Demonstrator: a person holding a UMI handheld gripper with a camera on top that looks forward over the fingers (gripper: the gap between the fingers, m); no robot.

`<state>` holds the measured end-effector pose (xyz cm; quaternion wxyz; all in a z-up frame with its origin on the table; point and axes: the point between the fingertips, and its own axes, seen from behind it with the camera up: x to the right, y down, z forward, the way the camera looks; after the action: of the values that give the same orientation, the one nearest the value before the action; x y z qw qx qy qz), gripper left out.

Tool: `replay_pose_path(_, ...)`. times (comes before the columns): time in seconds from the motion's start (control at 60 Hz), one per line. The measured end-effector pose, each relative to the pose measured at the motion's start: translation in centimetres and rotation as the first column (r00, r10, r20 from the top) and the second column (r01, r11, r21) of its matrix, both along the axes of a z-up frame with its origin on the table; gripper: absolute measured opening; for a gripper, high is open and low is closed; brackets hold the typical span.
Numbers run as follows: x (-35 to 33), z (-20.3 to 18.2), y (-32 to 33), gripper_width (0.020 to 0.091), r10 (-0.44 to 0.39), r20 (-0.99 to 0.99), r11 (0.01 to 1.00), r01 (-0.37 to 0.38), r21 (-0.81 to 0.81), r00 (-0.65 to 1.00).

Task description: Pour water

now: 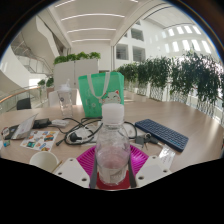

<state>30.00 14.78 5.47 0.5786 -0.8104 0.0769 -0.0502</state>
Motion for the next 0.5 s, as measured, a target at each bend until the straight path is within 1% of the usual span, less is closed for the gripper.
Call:
replay_pose_path(0.017,-0.1,-0.2,-0.1,0.0465,0.001,0.004,1.000,-0.001,-0.007,1.000)
replay_pose_path(0.05,0.4,-0.6,0.2,0.0458,0.005,0.007,1.000,-0.005,-0.009,1.000)
replay_pose_path(0.15,0.0,-0.1,-0.1,0.0458,-0.011,-0.006,1.000,0.011,-0.007,1.000)
replay_pose_path(0.217,0.2,-0.3,0.1,0.0479,-0.012,-0.005,1.000,0.012,-0.012,1.000)
replay_pose_path(0.3,0.4,-0.6,-0.3,0.0557,-0.026,-0.014,0.998,0.025,-0.050,1.000)
replay_pose_path(0.317,0.5,-0.7,-0.6,0.0591,-0.037,-0.019,0.997,0.036,-0.069,0.999)
replay_pose_path(0.383,0.4,-1.1,-2.0,0.0814,-0.061,-0.048,0.992,0.055,-0.115,0.997)
replay_pose_path(0.4,0.7,-1.4,-2.1,0.0849,-0.062,-0.055,0.991,0.055,-0.119,0.997)
replay_pose_path(0.417,0.4,-1.3,-2.5,0.0856,-0.063,-0.062,0.991,0.055,-0.126,0.996)
replay_pose_path(0.433,0.2,-1.2,-3.1,0.0843,-0.064,-0.069,0.989,0.054,-0.136,0.996)
replay_pose_path(0.5,-0.6,-0.8,-5.8,0.0828,-0.075,-0.081,0.983,0.060,-0.172,0.994)
